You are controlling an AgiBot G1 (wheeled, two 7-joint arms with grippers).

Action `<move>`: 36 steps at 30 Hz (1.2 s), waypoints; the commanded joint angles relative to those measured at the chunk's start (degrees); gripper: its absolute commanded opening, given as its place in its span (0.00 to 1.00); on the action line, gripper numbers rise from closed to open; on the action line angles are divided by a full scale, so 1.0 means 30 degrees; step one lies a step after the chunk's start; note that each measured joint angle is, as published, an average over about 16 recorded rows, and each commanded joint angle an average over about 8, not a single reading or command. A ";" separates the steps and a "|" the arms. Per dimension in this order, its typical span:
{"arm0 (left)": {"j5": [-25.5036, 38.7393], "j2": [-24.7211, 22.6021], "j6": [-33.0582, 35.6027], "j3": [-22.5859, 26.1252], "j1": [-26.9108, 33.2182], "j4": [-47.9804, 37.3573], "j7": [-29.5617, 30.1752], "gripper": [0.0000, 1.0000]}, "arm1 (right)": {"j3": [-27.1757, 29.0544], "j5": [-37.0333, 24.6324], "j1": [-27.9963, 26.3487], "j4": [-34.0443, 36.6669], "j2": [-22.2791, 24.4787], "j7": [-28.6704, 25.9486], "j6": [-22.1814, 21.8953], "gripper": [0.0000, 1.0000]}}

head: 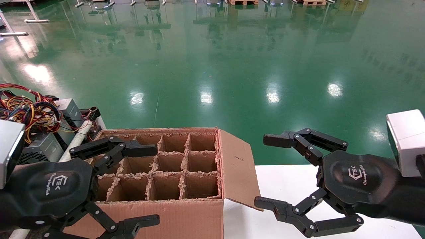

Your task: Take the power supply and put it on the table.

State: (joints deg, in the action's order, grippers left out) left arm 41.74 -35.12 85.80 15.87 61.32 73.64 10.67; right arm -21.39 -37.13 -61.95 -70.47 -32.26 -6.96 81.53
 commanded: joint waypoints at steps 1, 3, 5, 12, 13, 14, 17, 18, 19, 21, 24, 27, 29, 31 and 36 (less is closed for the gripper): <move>0.0007 0.0009 -0.0012 0.0013 0.0020 -0.0005 0.0008 1.00 | 0.0000 0.0000 0.0000 0.0000 0.0000 0.0000 0.0000 1.00; 0.0011 0.0014 -0.0017 0.0022 0.0033 -0.0007 0.0011 1.00 | 0.0000 0.0000 0.0000 0.0000 0.0000 0.0000 0.0000 1.00; 0.0016 0.0017 -0.0021 0.0028 0.0043 -0.0010 0.0013 1.00 | 0.0000 0.0000 0.0000 0.0000 0.0000 0.0000 0.0000 1.00; 0.0026 0.0025 -0.0031 0.0042 0.0069 -0.0019 0.0021 1.00 | 0.0000 0.0000 0.0000 0.0000 0.0000 0.0000 0.0000 1.00; 0.0028 0.0025 -0.0032 0.0043 0.0071 -0.0020 0.0022 1.00 | 0.0000 0.0000 0.0000 0.0000 0.0000 0.0000 0.0000 1.00; 0.0029 0.0026 -0.0033 0.0044 0.0074 -0.0022 0.0023 1.00 | 0.0000 0.0000 0.0000 0.0000 0.0000 0.0000 0.0000 1.00; 0.0035 0.0029 -0.0037 0.0047 0.0078 -0.0025 0.0027 1.00 | 0.0000 -0.0001 0.0000 0.0000 0.0000 0.0000 0.0000 1.00; 0.0037 0.0030 -0.0038 0.0048 0.0079 -0.0027 0.0028 1.00 | 0.0000 -0.0001 0.0000 0.0000 0.0000 0.0000 0.0000 1.00; 0.0039 0.0031 -0.0040 0.0050 0.0080 -0.0028 0.0029 1.00 | 0.0000 -0.0001 0.0000 0.0000 0.0000 0.0000 0.0000 1.00; 0.0042 0.0034 -0.0042 0.0052 0.0082 -0.0030 0.0032 1.00 | 0.0000 -0.0001 0.0000 0.0000 0.0000 0.0000 0.0000 1.00; 0.0045 0.0037 -0.0046 0.0057 0.0085 -0.0032 0.0036 1.00 | 0.0000 -0.0001 0.0000 0.0000 0.0000 0.0000 0.0000 1.00; 0.0046 0.0040 -0.0050 0.0061 0.0088 -0.0032 0.0040 1.00 | 0.0000 -0.0001 0.0000 0.0000 0.0000 0.0000 0.0000 1.00; 0.0047 0.0042 -0.0052 0.0063 0.0090 -0.0032 0.0041 1.00 | 0.0000 -0.0001 0.0000 0.0000 0.0000 0.0000 0.0000 1.00; 0.0047 0.0044 -0.0054 0.0066 0.0092 -0.0032 0.0042 1.00 | 0.0000 -0.0001 0.0000 0.0000 0.0000 0.0000 0.0000 1.00; 0.0047 0.0046 -0.0054 0.0070 0.0097 -0.0033 0.0042 1.00 | 0.0000 -0.0001 0.0000 0.0000 0.0000 0.0000 0.0000 1.00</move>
State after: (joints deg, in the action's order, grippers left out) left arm 41.89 -34.98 85.63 16.07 61.62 73.54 10.80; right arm -21.39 -37.13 -61.95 -70.47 -32.26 -6.96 81.53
